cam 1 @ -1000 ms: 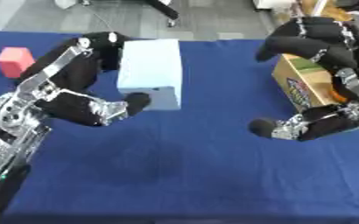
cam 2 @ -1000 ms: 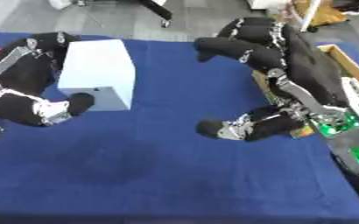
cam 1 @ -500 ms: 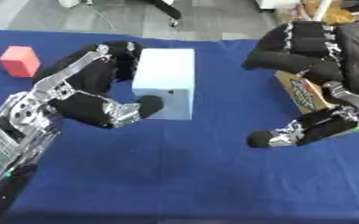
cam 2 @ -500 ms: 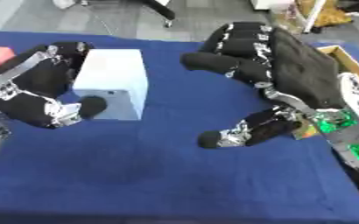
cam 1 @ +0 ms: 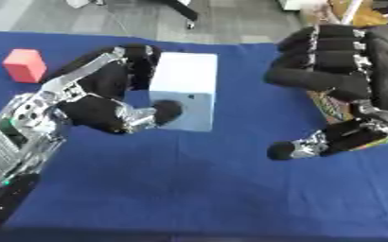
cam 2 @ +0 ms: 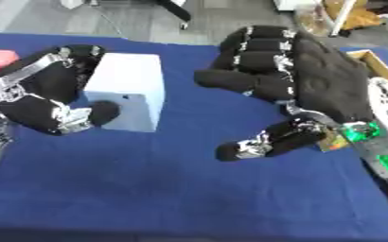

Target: Pick up the objects with one hand, pass them to the other hand, and then place them into the box on the other side of the table.

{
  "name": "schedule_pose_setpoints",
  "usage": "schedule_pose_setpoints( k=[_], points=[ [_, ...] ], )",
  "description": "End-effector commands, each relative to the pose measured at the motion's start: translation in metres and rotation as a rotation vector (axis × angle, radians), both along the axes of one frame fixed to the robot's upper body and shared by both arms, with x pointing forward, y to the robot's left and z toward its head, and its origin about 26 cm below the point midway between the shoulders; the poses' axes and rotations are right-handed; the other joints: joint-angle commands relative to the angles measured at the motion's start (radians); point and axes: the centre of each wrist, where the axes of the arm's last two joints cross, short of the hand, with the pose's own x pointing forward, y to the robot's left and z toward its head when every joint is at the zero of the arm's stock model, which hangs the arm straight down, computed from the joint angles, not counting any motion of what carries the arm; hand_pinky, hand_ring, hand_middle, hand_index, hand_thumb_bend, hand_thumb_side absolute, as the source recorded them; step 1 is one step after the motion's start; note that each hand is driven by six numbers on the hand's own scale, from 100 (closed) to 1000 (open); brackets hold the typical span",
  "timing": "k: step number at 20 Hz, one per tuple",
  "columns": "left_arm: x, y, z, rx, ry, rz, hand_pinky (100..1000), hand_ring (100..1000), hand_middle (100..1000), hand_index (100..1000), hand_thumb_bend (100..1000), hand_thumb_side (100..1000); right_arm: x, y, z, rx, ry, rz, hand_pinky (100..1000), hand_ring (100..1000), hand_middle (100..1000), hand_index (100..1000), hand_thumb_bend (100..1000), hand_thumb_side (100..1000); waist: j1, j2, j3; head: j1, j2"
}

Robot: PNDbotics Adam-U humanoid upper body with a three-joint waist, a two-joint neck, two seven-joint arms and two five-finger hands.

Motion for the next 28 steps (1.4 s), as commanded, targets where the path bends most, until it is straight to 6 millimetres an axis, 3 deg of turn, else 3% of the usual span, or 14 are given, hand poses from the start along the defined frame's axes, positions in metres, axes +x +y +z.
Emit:
schedule_pose_setpoints(
  k=[1,20,28],
  points=[
    [-0.001,0.003,0.010,0.001,-0.032,0.037,712,603,522,602,123,175,-0.003,-0.002,0.011,-0.013,-0.050,0.005,648,615,636,967,668,324,-0.006,-0.014,-0.001,0.000,-0.002],
    [-0.002,-0.015,0.023,0.055,0.006,-0.060,714,605,526,604,100,306,-0.004,0.013,0.016,-0.041,-0.046,0.077,603,583,603,963,663,340,-0.004,-0.013,-0.004,-0.002,-0.002],
    [-0.003,-0.023,0.026,0.070,-0.002,-0.297,729,620,534,614,119,305,-0.004,0.015,0.018,-0.059,-0.021,0.052,540,547,559,954,655,351,-0.002,-0.011,-0.004,-0.002,-0.002]
  ],
)
